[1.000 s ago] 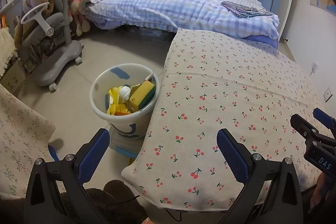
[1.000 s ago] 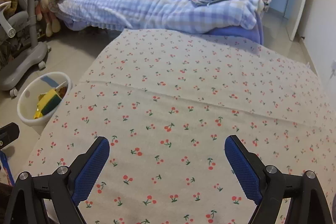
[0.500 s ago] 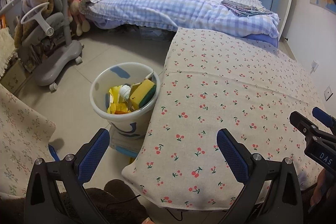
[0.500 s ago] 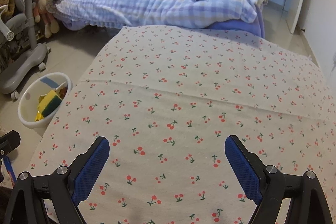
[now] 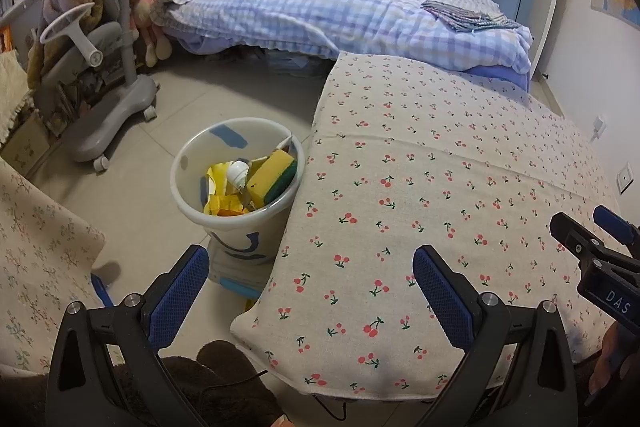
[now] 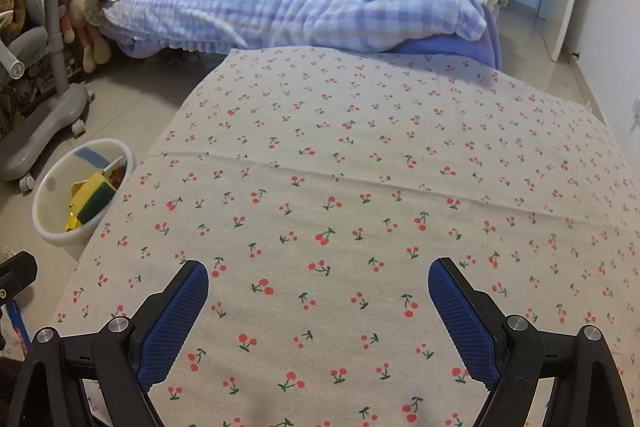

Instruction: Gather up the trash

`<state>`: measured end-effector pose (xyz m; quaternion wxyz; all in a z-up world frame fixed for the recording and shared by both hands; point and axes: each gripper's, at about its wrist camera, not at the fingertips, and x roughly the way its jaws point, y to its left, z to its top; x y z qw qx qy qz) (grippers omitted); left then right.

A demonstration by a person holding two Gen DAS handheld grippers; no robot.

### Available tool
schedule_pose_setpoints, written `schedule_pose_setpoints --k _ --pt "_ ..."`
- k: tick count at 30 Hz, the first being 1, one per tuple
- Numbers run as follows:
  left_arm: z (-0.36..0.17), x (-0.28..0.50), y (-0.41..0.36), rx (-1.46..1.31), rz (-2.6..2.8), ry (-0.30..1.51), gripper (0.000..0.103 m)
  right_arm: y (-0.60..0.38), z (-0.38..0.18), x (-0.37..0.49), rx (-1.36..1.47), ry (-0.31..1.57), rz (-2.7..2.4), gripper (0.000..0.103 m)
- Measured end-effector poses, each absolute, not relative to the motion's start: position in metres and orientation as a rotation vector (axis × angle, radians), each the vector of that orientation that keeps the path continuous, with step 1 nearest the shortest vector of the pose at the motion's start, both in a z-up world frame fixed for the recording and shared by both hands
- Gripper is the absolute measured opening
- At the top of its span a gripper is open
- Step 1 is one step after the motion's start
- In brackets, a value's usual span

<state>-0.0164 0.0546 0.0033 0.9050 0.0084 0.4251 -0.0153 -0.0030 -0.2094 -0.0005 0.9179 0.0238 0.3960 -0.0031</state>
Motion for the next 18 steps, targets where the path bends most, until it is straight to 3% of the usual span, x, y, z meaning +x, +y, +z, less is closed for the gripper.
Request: schedule_pose_setpoints --k 18 --pt "0.0043 -0.0171 0.0588 0.0 -0.005 0.885 0.103 -0.2082 -0.0008 -0.0034 0.049 0.815 -0.008 0.093"
